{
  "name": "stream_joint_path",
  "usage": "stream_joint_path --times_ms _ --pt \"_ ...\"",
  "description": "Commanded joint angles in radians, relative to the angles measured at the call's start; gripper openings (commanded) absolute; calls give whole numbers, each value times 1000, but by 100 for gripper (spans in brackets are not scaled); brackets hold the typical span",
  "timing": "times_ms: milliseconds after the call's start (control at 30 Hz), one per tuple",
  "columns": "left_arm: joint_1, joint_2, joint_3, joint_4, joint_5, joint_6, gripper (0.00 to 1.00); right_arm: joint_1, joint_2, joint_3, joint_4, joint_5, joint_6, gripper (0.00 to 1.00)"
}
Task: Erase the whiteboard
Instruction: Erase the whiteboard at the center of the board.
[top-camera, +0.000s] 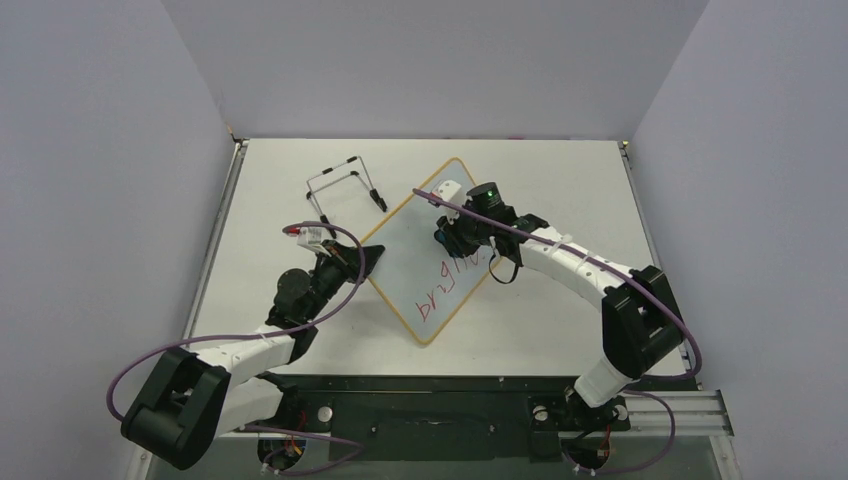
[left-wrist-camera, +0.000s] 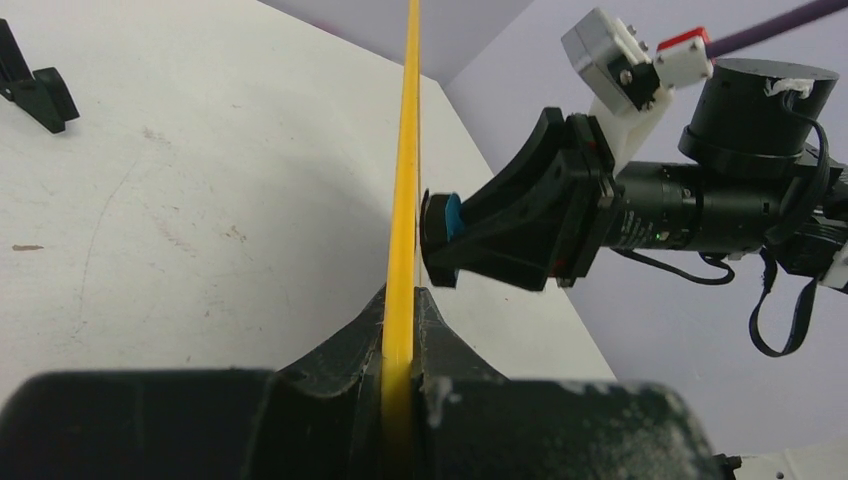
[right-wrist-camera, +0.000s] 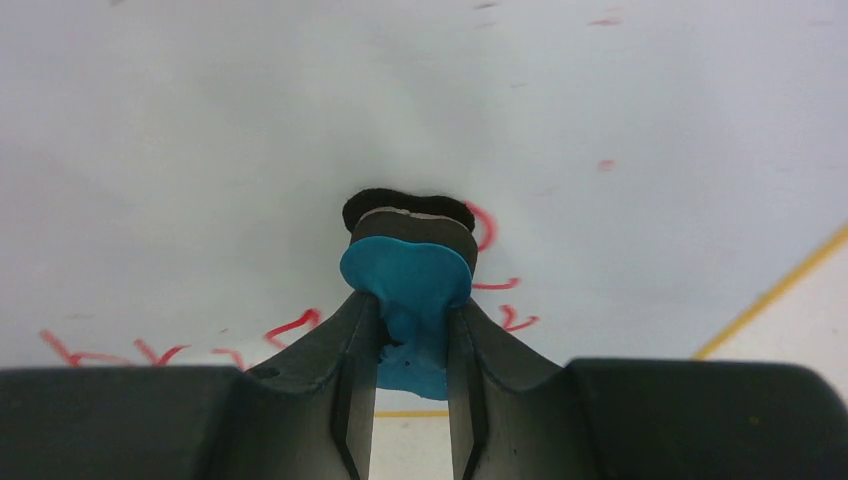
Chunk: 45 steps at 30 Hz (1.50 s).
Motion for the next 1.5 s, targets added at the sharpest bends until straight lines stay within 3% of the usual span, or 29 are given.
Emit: stream_joint_path --times_ms 0,133,333,533,833,1000,1233,1467 --pt "-23 7 14 87 67 2 0 -39 -50 -13 166 138 109 0" --pt "-26 5 15 85 66 2 0 -50 -7 27 85 161 73 0" --pt "-27 -1 18 77 57 8 0 -49 15 72 -81 -27 -78 0" --pt "-27 8 30 75 59 8 0 0 6 68 -105 -163 -144 0" --pt "-27 4 29 65 58 11 0 -60 -68 -25 174 111 140 0" --pt "-28 10 37 65 61 13 0 -94 -26 6 108 211 116 0" --pt "-29 10 44 62 63 16 0 -93 19 62 -84 -91 -86 0" --pt "-28 4 43 61 62 18 0 -7 9 62 -126 -192 -160 0"
